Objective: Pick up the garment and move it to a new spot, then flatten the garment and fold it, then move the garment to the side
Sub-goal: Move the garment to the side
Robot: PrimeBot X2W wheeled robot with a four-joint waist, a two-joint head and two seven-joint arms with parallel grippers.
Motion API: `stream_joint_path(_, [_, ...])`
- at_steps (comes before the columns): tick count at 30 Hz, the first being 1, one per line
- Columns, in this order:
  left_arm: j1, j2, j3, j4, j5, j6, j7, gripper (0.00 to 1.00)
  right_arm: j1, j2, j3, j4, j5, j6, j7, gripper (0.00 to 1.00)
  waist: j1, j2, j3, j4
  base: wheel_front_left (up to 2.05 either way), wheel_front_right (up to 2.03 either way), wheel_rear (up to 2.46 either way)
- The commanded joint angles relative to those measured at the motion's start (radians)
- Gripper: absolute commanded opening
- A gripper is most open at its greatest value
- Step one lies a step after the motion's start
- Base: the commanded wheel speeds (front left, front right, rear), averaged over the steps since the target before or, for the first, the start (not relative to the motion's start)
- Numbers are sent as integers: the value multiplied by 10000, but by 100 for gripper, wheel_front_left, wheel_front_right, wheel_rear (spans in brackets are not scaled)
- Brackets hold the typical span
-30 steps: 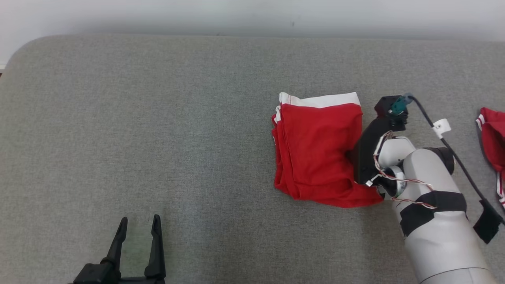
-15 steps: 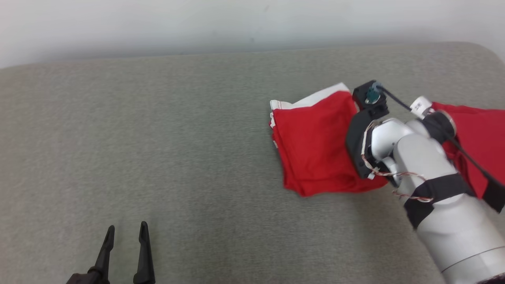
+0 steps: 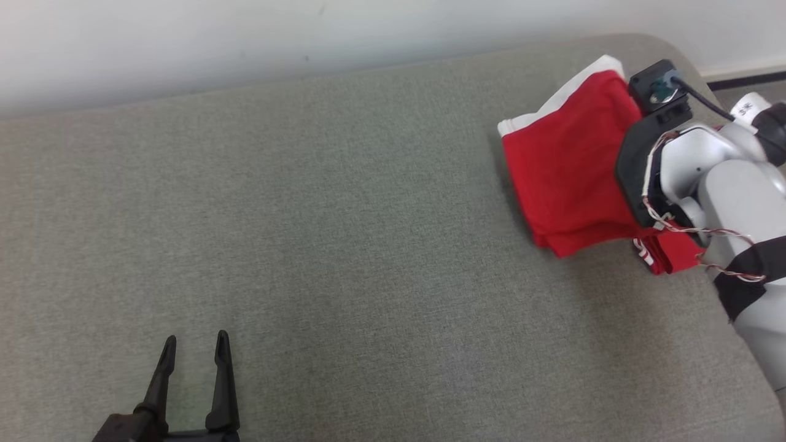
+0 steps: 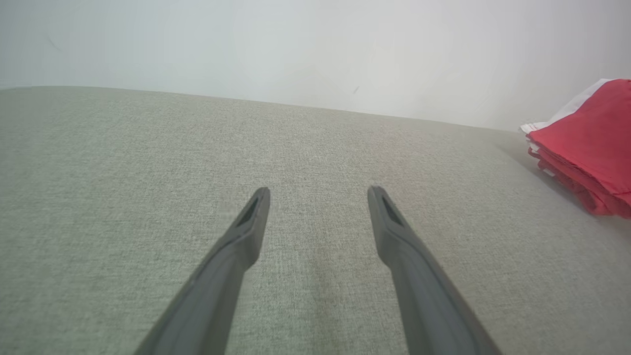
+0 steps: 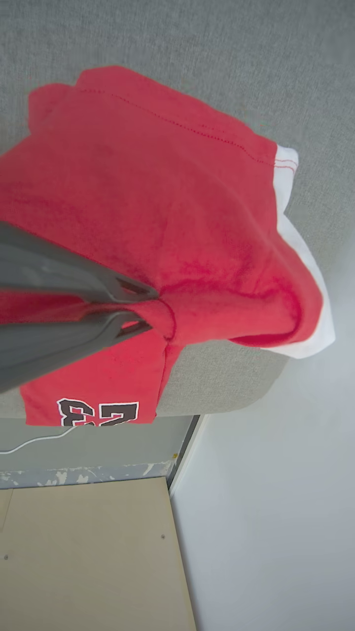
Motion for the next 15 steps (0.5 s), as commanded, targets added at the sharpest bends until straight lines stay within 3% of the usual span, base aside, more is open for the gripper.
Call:
stream_joint_path(1, [-110, -9, 44, -10, 77, -21, -27, 100, -65, -154, 15, -72, -66, -30, 21, 0, 0, -1, 207, -144, 0, 0, 0])
stream_joint_path(10, [-203, -2, 122, 29, 248, -173, -27, 100, 155, -1217, -446, -475, -60, -30, 528, 0, 0, -1, 408, 48, 0, 0, 0])
stream_joint_path(15, [-162, -4, 109, 14, 221, -205, -27, 100, 498, -2227, -778, -760, -189, -30, 782, 0, 0, -1, 467, 285, 0, 0, 0])
